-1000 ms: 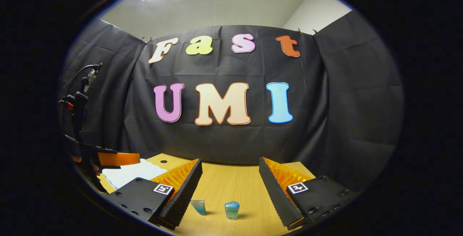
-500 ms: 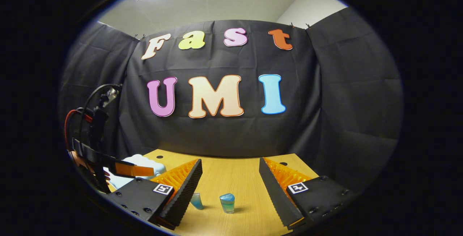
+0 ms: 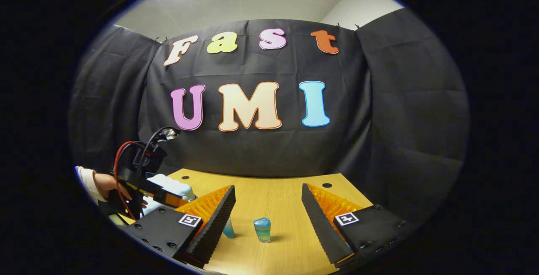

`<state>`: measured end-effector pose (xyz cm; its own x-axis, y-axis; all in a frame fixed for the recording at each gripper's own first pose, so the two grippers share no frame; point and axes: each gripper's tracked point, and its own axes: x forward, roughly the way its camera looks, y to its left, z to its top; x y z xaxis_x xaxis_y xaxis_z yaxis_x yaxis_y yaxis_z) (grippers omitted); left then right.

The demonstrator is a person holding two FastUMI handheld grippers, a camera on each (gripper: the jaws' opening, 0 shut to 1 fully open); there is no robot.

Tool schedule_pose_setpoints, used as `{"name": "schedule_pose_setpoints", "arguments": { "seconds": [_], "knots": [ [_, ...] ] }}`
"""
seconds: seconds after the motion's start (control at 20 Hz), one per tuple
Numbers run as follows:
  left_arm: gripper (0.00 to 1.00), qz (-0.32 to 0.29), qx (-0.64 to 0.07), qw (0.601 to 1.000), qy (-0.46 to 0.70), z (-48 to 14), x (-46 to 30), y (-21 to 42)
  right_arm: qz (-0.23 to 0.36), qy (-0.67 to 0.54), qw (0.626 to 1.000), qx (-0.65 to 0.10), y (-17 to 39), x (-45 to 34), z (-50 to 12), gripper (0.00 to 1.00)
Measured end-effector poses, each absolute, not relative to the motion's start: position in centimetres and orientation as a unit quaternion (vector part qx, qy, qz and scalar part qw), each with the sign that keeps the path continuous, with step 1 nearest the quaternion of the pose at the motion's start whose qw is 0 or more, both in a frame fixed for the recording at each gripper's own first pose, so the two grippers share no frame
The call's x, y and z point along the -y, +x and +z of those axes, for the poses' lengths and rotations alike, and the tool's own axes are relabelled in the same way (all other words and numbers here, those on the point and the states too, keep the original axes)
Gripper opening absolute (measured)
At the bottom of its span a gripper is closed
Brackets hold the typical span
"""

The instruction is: First open the suitcase, pack the skin care products into it, and then close the suitcase.

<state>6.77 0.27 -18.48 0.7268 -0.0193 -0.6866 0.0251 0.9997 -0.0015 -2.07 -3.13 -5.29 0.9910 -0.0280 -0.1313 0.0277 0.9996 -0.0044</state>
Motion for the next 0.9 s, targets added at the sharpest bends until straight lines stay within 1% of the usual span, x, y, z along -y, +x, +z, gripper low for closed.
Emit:
{"name": "schedule_pose_setpoints", "arguments": {
  "seconds": [0.25, 0.55, 0.6, 0.65, 0.75, 0.8, 0.85, 0.9],
  "knots": [
    [0.96, 0.008, -0.428, 0.904, -0.005, -21.2, -1.5, 7.8, -0.010, -0.021, 0.998, -0.062, -2.5, 2.5, -4.6, 0.99],
    [0.86, 0.013, -0.483, 0.876, -0.014, -24.0, -1.4, 8.5, -0.008, -0.038, 0.997, -0.065, -3.2, 2.6, -4.6, 0.99],
    [0.81, 0.016, -0.491, 0.871, -0.017, -24.5, -1.5, 8.6, -0.011, -0.040, 0.997, -0.066, -3.4, 2.7, -4.6, 0.99],
    [0.80, 0.019, -0.499, 0.866, -0.019, -24.8, -1.6, 8.6, -0.013, -0.042, 0.997, -0.066, -3.5, 3.0, -4.7, 0.99],
    [0.71, 0.030, -0.507, 0.861, -0.016, -25.3, -2.3, 8.8, -0.018, -0.044, 0.997, -0.069, -3.9, 3.2, -4.9, 0.99],
    [0.56, 0.034, -0.509, 0.860, -0.015, -25.4, -2.6, 8.9, -0.021, -0.044, 0.996, -0.071, -4.1, 3.4, -4.9, 0.99],
    [0.53, 0.032, -0.510, 0.859, -0.018, -25.5, -2.6, 8.9, -0.022, -0.044, 0.996, -0.073, -4.2, 3.5, -5.1, 0.99],
    [0.42, 0.030, -0.512, 0.858, -0.022, -25.6, -2.6, 8.9, -0.024, -0.045, 0.996, -0.074, -4.3, 3.7, -5.1, 0.99]
  ]
}}
